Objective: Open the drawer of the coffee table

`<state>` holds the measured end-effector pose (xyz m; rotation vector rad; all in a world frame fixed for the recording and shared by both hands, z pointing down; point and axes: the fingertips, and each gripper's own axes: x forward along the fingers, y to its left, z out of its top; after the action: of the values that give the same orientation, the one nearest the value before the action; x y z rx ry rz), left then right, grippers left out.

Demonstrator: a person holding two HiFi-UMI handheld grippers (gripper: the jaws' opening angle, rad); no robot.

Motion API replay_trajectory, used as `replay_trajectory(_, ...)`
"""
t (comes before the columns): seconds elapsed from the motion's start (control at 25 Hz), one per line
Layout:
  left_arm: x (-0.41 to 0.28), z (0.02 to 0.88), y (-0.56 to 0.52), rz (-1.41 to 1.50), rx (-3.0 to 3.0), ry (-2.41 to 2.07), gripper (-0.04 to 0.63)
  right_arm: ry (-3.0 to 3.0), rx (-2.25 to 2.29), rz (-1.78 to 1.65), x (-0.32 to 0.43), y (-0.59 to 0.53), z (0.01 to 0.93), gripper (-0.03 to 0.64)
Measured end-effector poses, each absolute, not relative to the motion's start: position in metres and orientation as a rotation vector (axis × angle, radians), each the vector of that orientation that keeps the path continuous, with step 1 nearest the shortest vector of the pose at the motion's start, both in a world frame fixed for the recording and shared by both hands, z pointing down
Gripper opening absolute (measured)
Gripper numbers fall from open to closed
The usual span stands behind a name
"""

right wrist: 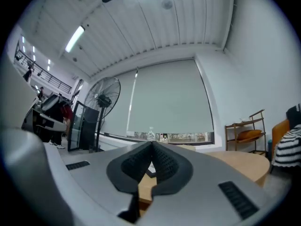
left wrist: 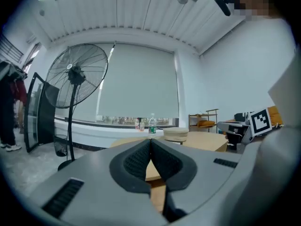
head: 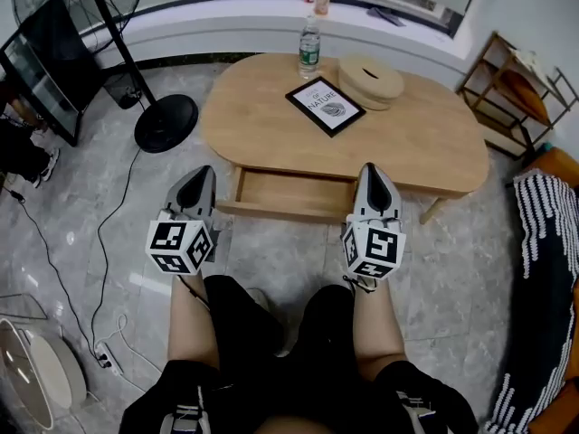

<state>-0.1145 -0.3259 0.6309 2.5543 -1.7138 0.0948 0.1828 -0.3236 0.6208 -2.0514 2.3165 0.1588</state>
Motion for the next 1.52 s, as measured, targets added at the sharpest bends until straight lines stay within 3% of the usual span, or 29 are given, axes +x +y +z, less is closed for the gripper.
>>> replay_trajectory(0.32,-0.083,0.522,-0.352,0.124,2.639,-1.547,0.021,2.429,-1.993,0.06,0.12,-0.357,0.521,0.015)
replay_trajectory(0.6,-0.046,0.266,-0.356,0.142,2.72,-1.47,0.02,2.403,-1.958,0.054,0.124,-0.366,0.254,0.015)
replay_trajectory(0.88,-0.009,0.05,-0.28,0.129,2.711,-1.535,0.02,2.358,-1.892,0.117,0.153,-0.28,0.017,0.015)
replay_trajectory(1.52,0.048,0.006,-0.152,0.133,2.795,-1.505,0.021,2.292,-1.928,0.148,0.195,-0.136,-0.032,0.015)
